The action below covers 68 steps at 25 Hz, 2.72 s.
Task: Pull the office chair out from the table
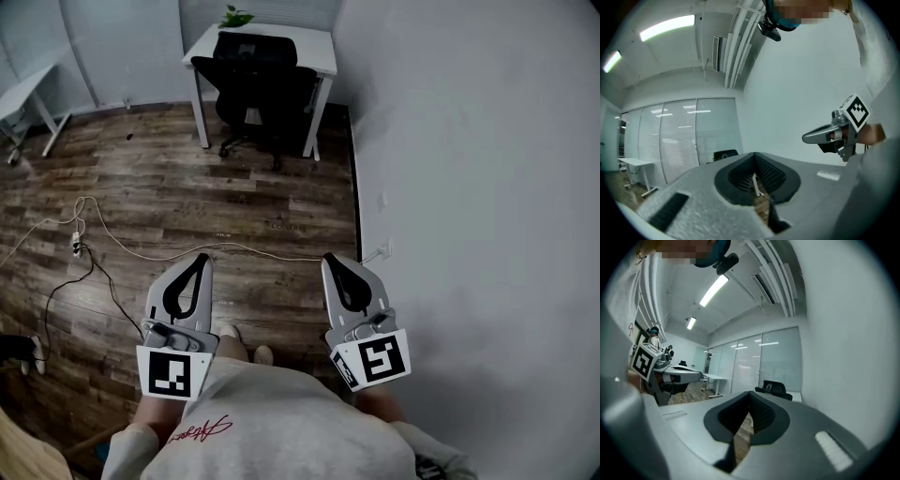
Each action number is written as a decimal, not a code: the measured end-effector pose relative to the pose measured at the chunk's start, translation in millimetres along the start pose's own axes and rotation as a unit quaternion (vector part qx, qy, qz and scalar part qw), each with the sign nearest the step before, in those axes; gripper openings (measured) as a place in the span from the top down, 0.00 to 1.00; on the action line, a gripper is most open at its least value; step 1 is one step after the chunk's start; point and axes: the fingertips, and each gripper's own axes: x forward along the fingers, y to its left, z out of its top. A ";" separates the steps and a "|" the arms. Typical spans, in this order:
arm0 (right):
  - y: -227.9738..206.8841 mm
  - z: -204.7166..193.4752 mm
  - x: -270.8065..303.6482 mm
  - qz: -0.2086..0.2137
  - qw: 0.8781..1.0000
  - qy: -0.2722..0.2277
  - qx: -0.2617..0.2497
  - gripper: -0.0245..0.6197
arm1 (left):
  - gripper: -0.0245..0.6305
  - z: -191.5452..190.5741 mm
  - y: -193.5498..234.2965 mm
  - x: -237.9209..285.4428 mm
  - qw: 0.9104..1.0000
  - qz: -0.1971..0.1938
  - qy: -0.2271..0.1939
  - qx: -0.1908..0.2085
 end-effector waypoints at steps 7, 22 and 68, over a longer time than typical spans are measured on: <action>-7.7 2.3 10.9 0.009 1.000 -0.012 -0.019 0.96 | 0.96 -2.6 7.2 10.0 1.000 0.009 0.000 0.005; -29.3 -6.5 78.1 -0.007 0.999 0.007 -0.043 0.96 | 0.96 -11.3 43.9 78.9 1.000 -0.009 -0.022 0.006; -129.9 0.7 487.3 -0.056 0.997 0.036 -0.045 0.96 | 0.96 -63.7 321.1 412.8 0.996 -0.083 -0.019 0.009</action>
